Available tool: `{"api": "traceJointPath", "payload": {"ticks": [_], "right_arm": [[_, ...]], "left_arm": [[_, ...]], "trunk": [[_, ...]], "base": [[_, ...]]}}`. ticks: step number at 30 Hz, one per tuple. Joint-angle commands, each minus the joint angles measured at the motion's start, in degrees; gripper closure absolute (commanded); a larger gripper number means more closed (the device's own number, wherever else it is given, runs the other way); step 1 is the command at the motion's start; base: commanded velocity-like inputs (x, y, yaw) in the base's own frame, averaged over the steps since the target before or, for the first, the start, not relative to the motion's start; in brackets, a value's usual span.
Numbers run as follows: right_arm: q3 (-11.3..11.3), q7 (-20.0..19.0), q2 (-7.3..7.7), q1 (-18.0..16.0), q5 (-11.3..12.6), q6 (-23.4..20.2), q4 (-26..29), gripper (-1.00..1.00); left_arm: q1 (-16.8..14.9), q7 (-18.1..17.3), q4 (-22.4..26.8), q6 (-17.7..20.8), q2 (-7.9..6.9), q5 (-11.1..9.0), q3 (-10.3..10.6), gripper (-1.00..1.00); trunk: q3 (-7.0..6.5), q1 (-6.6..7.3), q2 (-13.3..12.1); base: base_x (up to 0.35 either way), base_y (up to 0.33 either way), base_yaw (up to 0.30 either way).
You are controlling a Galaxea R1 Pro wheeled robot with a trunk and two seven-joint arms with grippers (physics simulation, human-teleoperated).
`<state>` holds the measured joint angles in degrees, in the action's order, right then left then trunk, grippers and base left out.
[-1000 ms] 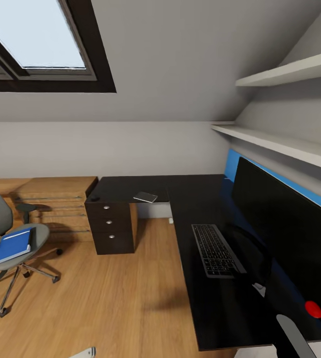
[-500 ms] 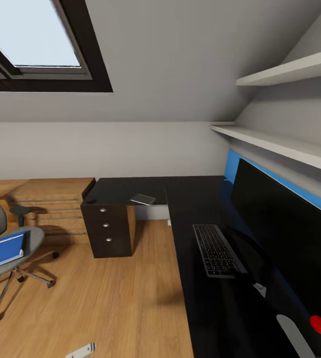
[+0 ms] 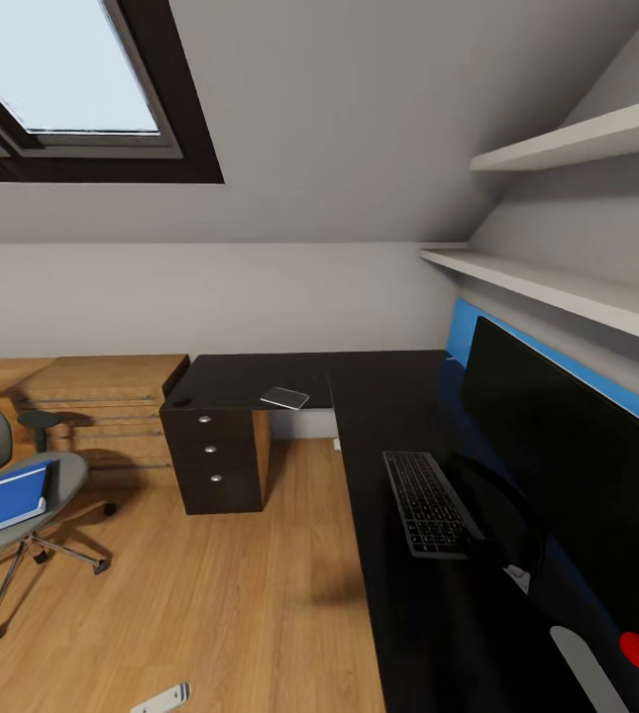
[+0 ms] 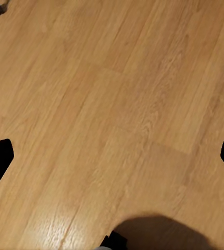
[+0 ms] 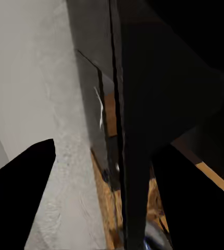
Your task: In the bedroom, organize the workspace by keeping the computer under the desk, ensuring the monitor is on the desk, placing the keyboard on the desk next to the monitor, placing the mouse on the desk next to the keyboard, moving the folder from the swivel chair onto the desk next to the mouse, stacking the notebook on top of the folder with the pen on top of the notebook, and positioning the swivel chair next to the desk.
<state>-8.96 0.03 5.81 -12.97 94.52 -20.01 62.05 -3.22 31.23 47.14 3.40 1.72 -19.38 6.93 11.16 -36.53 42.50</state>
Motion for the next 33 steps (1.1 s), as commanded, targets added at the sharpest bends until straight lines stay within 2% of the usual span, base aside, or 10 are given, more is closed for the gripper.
{"api": "traceJointPath", "payload": {"ticks": [1, 12, 23, 33], "right_arm": [[-0.09, 0.06, -0.01, -0.04, 0.28, -0.28, 0.0, -1.0], [-0.09, 0.14, -0.01, -0.04, 0.32, -0.36, 0.0, -1.0], [-0.11, 0.14, -0.01, -0.04, 0.32, -0.36, 0.0, -1.0], [-0.11, 0.14, -0.01, -0.04, 0.4, -0.38, 0.0, -1.0]], "left_arm": [[-0.03, 0.41, 0.1, 0.29, -0.04, -0.22, 0.19, -1.0], [-0.03, 0.41, 0.05, 0.29, -0.05, -0.22, 0.16, -1.0], [-0.03, 0.41, 0.05, 0.29, -0.02, -0.22, 0.19, -1.0], [-0.03, 0.41, 0.05, 0.29, -0.05, -0.22, 0.12, -1.0]], "trunk": [[0.09, -0.01, 0.07], [0.09, -0.01, 0.07], [0.09, -0.01, 0.07], [0.09, -0.01, 0.07]], "base": [[0.0, 0.0, 0.0], [0.0, -0.003, 0.0], [-0.008, -0.09, 0.0], [-0.293, 0.0, 0.0]]}}
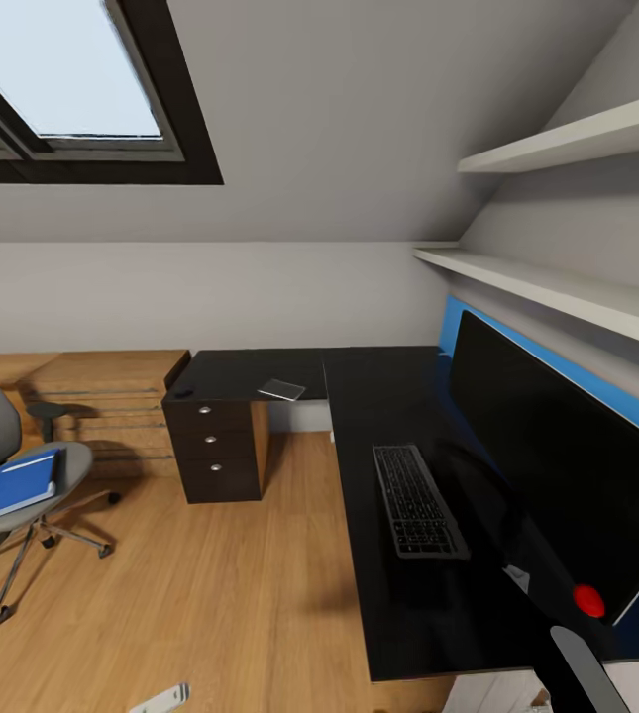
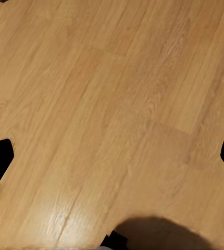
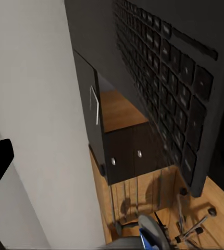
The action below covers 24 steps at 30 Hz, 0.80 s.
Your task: In the bedroom, organize the workspace by keeping the computer under the desk, ensuring the monitor is on the desk, placing the keyboard on the desk next to the monitor, placing the mouse on the desk next to the keyboard, moving the folder from the swivel chair onto the desk next to the mouse, stacking the notebook on top of the folder with the pen on top of the notebook, and positioning the swivel chair next to the desk.
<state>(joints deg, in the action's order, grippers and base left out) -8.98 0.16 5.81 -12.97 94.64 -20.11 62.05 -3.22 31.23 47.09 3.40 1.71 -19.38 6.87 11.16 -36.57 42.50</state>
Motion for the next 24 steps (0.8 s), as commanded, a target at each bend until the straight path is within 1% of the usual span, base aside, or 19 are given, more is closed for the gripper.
{"api": "traceJointPath", "payload": {"ticks": [1, 14, 20, 22, 24], "right_arm": [[-0.09, 0.02, -0.01, -0.04, 0.28, -0.28, 0.0, -1.0], [-0.08, 0.02, -0.01, -0.04, 0.28, -0.35, 0.0, -1.0], [0.0, 0.09, -0.01, -0.04, 0.09, -0.22, 0.0, -1.0], [0.14, 0.26, -0.01, -0.04, -0.06, -0.15, -0.02, -1.0], [0.38, 1.56, -0.06, -0.04, -0.15, -0.05, -0.13, -1.0]], "left_arm": [[-0.03, 0.42, 0.11, 0.29, -0.04, -0.22, 0.18, -1.0], [-0.03, 0.42, 0.11, 0.29, -0.04, -0.22, 0.17, -1.0], [-0.03, 0.42, 0.11, 0.29, -0.04, -0.22, 0.17, -1.0], [-0.03, 0.42, 0.11, 0.29, -0.04, -0.26, 0.16, -1.0], [-0.03, 0.42, 0.11, 0.29, -0.04, -0.27, 0.16, -1.0]], "trunk": [[0.09, 0.02, 0.08], [0.09, 0.02, 0.08], [0.09, 0.02, 0.08], [0.09, 0.02, 0.08], [0.09, 0.02, 0.08]], "base": [[-0.333, 0.0, 0.0], [-0.334, -0.001, 0.0], [-0.334, -0.067, 0.0], [-0.335, -0.085, 0.0], [-0.334, -0.085, 0.0]]}}
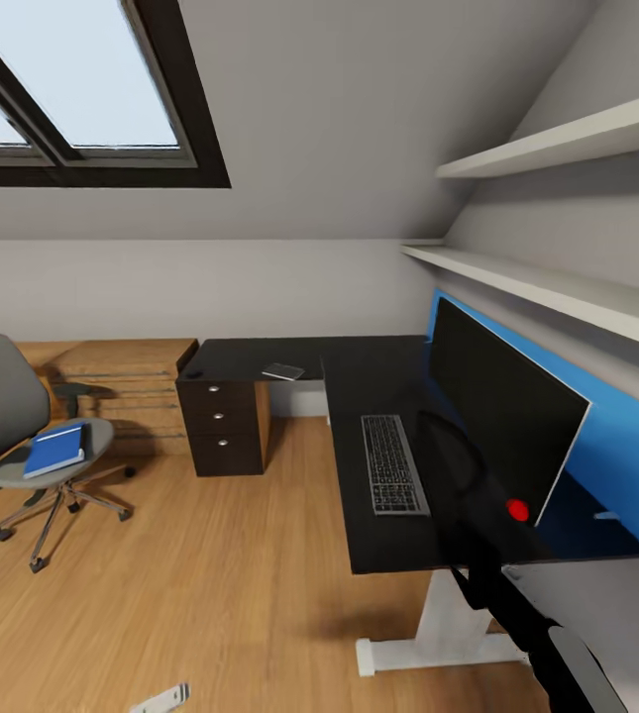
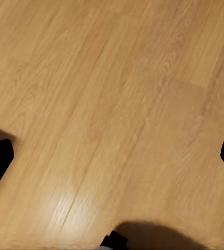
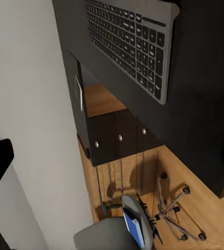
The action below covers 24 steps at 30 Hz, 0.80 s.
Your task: In the bedroom, organize the workspace by keeping the computer under the desk, ensuring the monitor is on the desk, placing the keyboard on the desk next to the monitor, placing the mouse on the desk next to the keyboard, moving the folder from the swivel chair onto the desk next to the mouse, stacking the notebook on top of the folder with the pen on top of the notebook, and positioning the swivel chair next to the desk.
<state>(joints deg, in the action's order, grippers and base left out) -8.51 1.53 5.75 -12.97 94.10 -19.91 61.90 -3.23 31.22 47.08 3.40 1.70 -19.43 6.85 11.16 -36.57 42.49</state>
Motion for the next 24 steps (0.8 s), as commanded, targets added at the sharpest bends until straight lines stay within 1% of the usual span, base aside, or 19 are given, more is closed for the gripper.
{"api": "traceJointPath", "payload": {"ticks": [1, 3, 5, 6, 7, 8, 9, 10, 12, 13, 15, 17, 18, 19, 20, 21, 23, 24], "right_arm": [[-0.04, 0.76, -0.01, -0.04, 0.37, -0.2, 0.0, -1.0], [0.08, 3.29, -0.03, -0.04, 0.27, 1.2, -0.07, -1.0], [0.35, 5.26, -0.04, -0.05, 0.15, 5.31, -0.09, -1.0], [1.06, 5.78, -0.04, -0.05, -0.24, 8.0, -0.1, -1.0], [2.47, 6.09, -0.04, -0.04, -1.12, 10.81, -0.1, -1.0], [3.48, 6.22, -0.04, -0.04, -1.82, 12.22, -0.1, -1.0], [5.92, 6.4, -0.04, -0.04, -3.7, 15.09, -0.1, -1.0], [8.54, 6.52, -0.04, -0.04, -6.15, 18.05, -0.11, -1.0], [13.15, 6.66, -0.13, -0.05, -12.18, 24.25, -0.11, -1.0], [14.07, 6.69, -0.14, -0.05, -13.78, 25.8, -0.11, -1.0], [17.21, 6.72, -0.19, -0.04, -20.34, 31.17, -0.22, -1.0], [20.41, 6.73, -0.68, -0.04, -27.76, 35.12, -0.62, -1.0], [21.48, 6.69, -1.08, -0.04, -31.03, 36.87, -0.84, -1.0], [22.12, 6.56, -1.74, -0.04, -33.45, 38.46, -1.36, -1.0], [22.37, 6.49, -2.17, -0.04, -34.38, 39.16, -1.85, -1.0], [22.8, 6.39, -3.17, -0.04, -35.92, 40.28, -3.42, -1.0], [23.59, 6.24, -4.9, -0.04, -39.37, 41.61, -10.68, -1.0], [23.97, 6.19, -5.36, -0.04, -41.76, 42.11, -14.4, -1.0]], "left_arm": [[-0.03, 0.42, 0.12, 0.29, -0.03, -0.23, 0.18, -1.0], [-0.03, 0.42, 0.12, 0.29, -0.03, -0.22, 0.14, -1.0], [-0.03, 0.42, 0.12, 0.29, -0.04, -0.22, 0.11, -1.0], [-0.03, 0.42, 0.12, 0.29, -0.04, -0.23, 0.1, -1.0], [-0.03, 0.42, 0.12, 0.29, -0.04, -0.24, 0.1, -1.0], [-0.03, 0.42, 0.12, 0.29, -0.04, -0.24, 0.1, -1.0], [-0.03, 0.42, 0.12, 0.29, -0.04, -0.25, 0.13, -1.0], [-0.03, 0.42, 0.12, 0.29, -0.03, -0.25, 0.11, -1.0], [-0.03, 0.42, 0.15, 0.29, -0.03, -0.22, 0.17, -1.0], [-0.03, 0.42, 0.2, 0.29, -0.02, -0.21, 0.19, -1.0], [-0.03, 0.42, 0.95, 0.31, 0.03, -0.19, 0.3, -1.0], [-0.03, 0.46, 2.94, 0.38, 0.04, -0.13, 0.43, -1.0], [-0.03, 0.48, 3.54, 0.42, 0.05, -0.11, 0.46, -1.0], [-0.03, 0.47, 3.92, 0.47, 0.03, -0.1, 0.49, -1.0], [-0.03, 0.46, 4.06, 0.48, 0.02, -0.1, 0.48, -1.0], [-0.03, 0.44, 4.25, 0.53, 0.0, -0.09, 0.46, -1.0], [-0.03, 0.43, 4.46, 0.65, -0.02, -0.14, 0.45, -1.0], [-0.03, 0.41, 4.51, 0.66, -0.02, -0.15, 0.45, -1.0]], "trunk": [[0.09, 0.02, 0.08], [0.09, 0.02, 0.08], [0.09, 0.02, 0.08], [0.09, 0.02, 0.08], [0.09, 0.02, 0.08], [0.09, 0.02, 0.08], [0.09, 0.02, 0.08], [0.09, 0.02, 0.08], [0.09, 0.02, 0.08], [0.09, 0.02, 0.08], [0.09, 0.02, 0.08], [0.09, 0.02, 0.08], [0.09, 0.02, 0.08], [0.09, 0.02, 0.08], [0.09, 0.02, 0.08], [-0.09, 0.24, -0.32], [-0.45, 0.68, -1.13], [-0.63, 0.9, -1.53]], "base": [[-0.334, -0.084, 0.0], [-0.333, -0.075, 0.0], [-0.291, -0.035, 0.0], [-0.243, -0.018, 0.0], [-0.224, -0.011, 0.0], [-0.217, -0.009, 0.0], [-0.206, -0.006, 0.0], [-0.2, -0.004, 0.0], [-0.165, -0.002, 0.0], [-0.114, -0.001, 0.0], [-0.055, -0.001, 0.0], [-0.024, 0.0, 0.0], [-0.012, 0.0, 0.0], [-0.008, 0.0, 0.0], [-0.006, 0.0, 0.0], [-0.004, 0.0, 0.0], [-0.002, 0.0, 0.0], [-0.001, 0.0, 0.0]]}}
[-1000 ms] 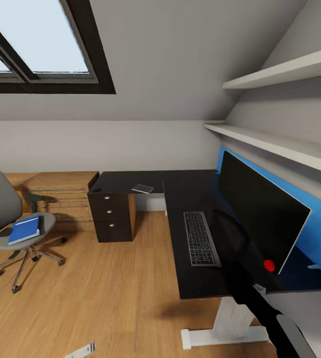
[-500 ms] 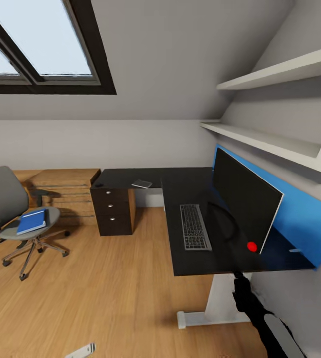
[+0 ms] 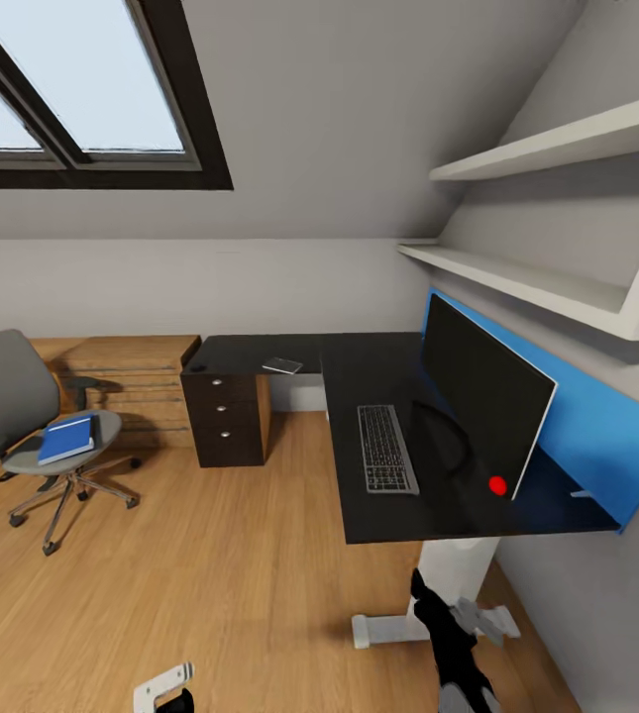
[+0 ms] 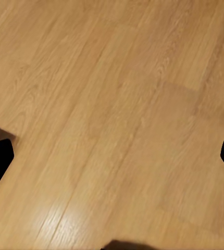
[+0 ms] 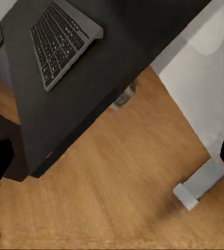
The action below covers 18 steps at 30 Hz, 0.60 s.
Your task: In the bedroom, organize the workspace by keeping the computer under the desk, ensuring the monitor is on the desk, placing the keyboard on the desk next to the monitor, placing the mouse on the desk next to the keyboard, moving the folder from the swivel chair onto the desk next to the mouse, stacking the notebook on top of the folder with the pen on top of the notebook, and positioning the swivel chair next to the desk.
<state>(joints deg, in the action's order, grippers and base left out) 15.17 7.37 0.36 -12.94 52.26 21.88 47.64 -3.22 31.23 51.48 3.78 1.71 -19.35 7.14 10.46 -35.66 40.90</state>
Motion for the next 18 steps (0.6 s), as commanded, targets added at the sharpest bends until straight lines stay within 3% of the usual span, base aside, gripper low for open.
{"api": "traceJointPath", "payload": {"ticks": [1, 2, 5, 8, 11, 15, 18], "right_arm": [[0.48, 0.35, -0.14, -0.07, -1.35, 0.68, -1.89, -1.0], [1.0, 0.39, -0.53, -0.07, -7.27, 3.42, -7.59, -1.0], [1.47, 0.47, -0.91, -0.07, -17.17, 11.61, -19.48, -1.0], [1.69, 0.33, -1.03, -0.07, -21.16, 16.3, -27.66, -1.0], [2.11, 0.22, -1.65, -0.07, -23.26, 18.2, -34.34, -1.0], [2.24, 0.19, -3.04, -0.07, -24.29, 18.61, -37.04, -1.0], [3.07, 0.19, -3.34, -0.07, -25.22, 18.69, -37.49, -1.0]], "left_arm": [[-0.03, 0.4, 0.12, 0.28, -0.04, -0.23, 0.18, -1.0], [-0.03, 0.4, 0.35, 0.14, -0.01, -0.16, 0.24, -1.0], [-0.03, 0.41, 0.72, 0.08, 0.13, -0.09, 0.4, -1.0], [0.12, 0.45, 1.45, 0.1, 0.23, -0.08, 0.57, -1.0], [3.19, 0.48, 2.77, 0.08, 0.29, -0.01, 1.76, -1.0], [5.7, 0.4, 2.73, -0.12, 0.17, 0.0, 3.26, -1.0], [6.14, 0.44, -2.22, -0.23, 0.12, 0.06, 3.75, -1.0]], "trunk": [[-0.1, 0.21, -0.34], [-0.28, 0.43, -0.74], [-0.82, 1.09, -1.94], [-1.36, 1.75, -3.15], [-1.9, 2.41, -4.35], [-2.62, 3.29, -5.95], [-2.62, 3.29, -5.95]], "base": [[0.0, 0.0, 0.0], [0.0, 0.0, 0.0], [0.0, 0.0, 0.0], [0.0, 0.0, 0.0], [0.0, 0.0, 0.0], [0.0, 0.0, 0.0], [0.0, 0.0, 0.0]]}}
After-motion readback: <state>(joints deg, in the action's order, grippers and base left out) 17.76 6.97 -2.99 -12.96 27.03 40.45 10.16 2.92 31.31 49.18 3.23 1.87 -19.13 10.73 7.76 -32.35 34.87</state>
